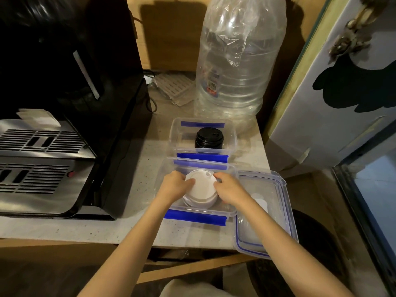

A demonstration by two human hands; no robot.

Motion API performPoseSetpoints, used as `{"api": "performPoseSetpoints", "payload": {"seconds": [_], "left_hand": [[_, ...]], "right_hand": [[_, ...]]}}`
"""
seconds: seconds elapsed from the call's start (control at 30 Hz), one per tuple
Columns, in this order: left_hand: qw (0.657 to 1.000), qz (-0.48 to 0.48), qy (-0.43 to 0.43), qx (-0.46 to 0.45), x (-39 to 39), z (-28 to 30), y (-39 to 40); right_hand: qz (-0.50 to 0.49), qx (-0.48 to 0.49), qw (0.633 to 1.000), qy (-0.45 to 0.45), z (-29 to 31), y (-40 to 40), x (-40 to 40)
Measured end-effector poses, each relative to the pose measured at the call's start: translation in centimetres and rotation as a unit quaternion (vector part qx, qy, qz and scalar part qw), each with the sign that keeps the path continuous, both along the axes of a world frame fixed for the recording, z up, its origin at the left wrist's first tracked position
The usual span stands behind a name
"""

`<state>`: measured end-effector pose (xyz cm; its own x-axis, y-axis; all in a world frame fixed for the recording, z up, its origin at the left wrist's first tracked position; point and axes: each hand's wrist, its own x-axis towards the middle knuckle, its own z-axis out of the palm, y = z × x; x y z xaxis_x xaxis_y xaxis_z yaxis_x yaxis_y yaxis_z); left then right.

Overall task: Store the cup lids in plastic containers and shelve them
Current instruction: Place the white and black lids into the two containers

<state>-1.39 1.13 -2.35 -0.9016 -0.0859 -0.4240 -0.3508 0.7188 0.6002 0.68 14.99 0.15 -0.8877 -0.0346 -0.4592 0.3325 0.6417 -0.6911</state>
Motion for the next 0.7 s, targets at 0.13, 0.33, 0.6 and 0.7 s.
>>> {"api": "performPoseSetpoints", "payload": {"seconds": [0.13,0.33,0.6,0.7], "left_hand": [[1.000,-0.009,0.002,0.007,0.1,-0.1,-0.1],[1.000,-0.003,0.028,0.004,-0.5,0.4,-0.3],[0.981,0.011,0.170,0.091,-3.8,4.6,0.5],[0.985,-0.015,0.134,0.103,-7.4,5.3,0.9]], "right_hand": [[0.007,0.009,1.000,-0.005,-0.2,0.0,-0.2],[-0.022,-0.002,1.000,-0.010,0.1,0.5,-0.7],[-0.078,-0.070,0.990,0.098,3.0,3.7,-5.6],[-0.131,-0.096,0.980,0.112,3.5,4.7,-9.4]]}}
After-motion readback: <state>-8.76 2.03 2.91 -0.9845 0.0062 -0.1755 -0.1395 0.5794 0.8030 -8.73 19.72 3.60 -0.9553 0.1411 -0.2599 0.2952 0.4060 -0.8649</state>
